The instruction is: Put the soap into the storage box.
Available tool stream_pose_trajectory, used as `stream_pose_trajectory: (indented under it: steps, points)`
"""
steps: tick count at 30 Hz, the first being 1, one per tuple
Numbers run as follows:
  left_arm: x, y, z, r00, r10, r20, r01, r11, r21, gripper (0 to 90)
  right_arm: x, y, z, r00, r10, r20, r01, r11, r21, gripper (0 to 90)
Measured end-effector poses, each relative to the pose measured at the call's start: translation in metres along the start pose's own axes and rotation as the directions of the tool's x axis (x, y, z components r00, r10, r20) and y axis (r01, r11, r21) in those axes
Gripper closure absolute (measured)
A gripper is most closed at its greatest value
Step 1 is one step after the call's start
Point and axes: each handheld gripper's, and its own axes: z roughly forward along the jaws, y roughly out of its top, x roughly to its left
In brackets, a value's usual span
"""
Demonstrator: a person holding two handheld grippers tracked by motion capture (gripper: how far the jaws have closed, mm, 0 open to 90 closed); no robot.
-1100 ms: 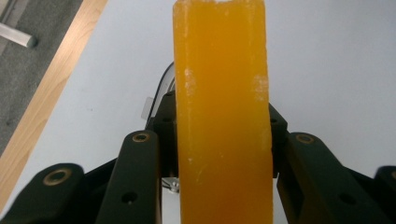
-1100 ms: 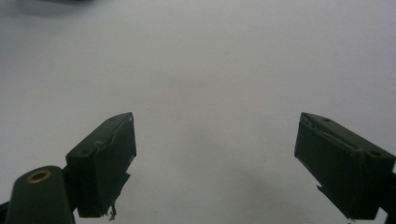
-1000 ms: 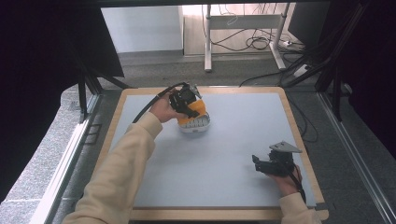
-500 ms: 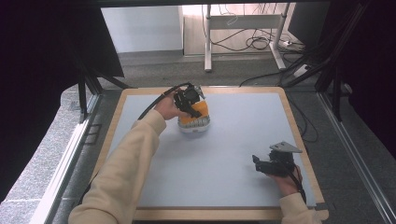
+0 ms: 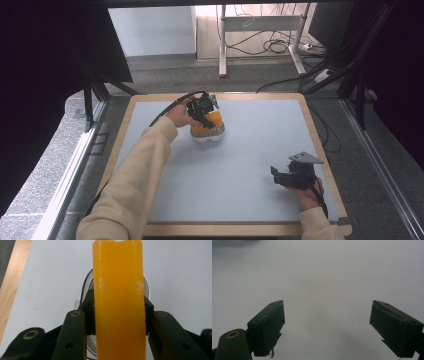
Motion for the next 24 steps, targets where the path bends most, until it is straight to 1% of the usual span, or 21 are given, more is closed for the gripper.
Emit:
stream_pose_trajectory:
  steps: [4,11,14,18,20,24]
  points:
    - [0.0,0.003,0.006,0.9999,0.015,0.003,-0.015,0.9997,0.02,62.0,-0.001,0.0,0.0,1.0,0.003,0.003,-0.003,1.0,0.002,13.0]
    - [0.001,0.004,0.017,0.9997,0.014,0.019,-0.015,0.9994,0.03,61.9,-0.001,0.0,0.0,1.0,0.003,0.001,-0.003,1.0,0.001,13.0]
    - [0.003,0.003,0.018,0.9997,0.007,0.023,-0.008,0.9995,0.032,61.8,-0.001,0.0,0.0,1.0,0.002,-0.002,-0.002,1.0,0.001,13.1]
    - [0.004,0.003,0.019,0.9998,0.009,0.018,-0.01,0.9991,0.04,61.7,-0.001,-0.001,0.001,1.0,0.001,-0.001,-0.001,1.0,0.004,13.0]
    - [0.005,0.002,0.019,0.9996,-0.001,0.027,-0.001,0.9993,0.038,61.2,-0.001,0.0,0.001,1.0,0.001,-0.001,-0.001,1.0,0.003,13.1]
    - [0.005,0.002,0.018,1.0,-0.002,0.009,0.002,0.9993,0.037,60.7,-0.001,0.0,0.0,1.0,0.001,-0.001,-0.001,1.0,0.004,13.1]
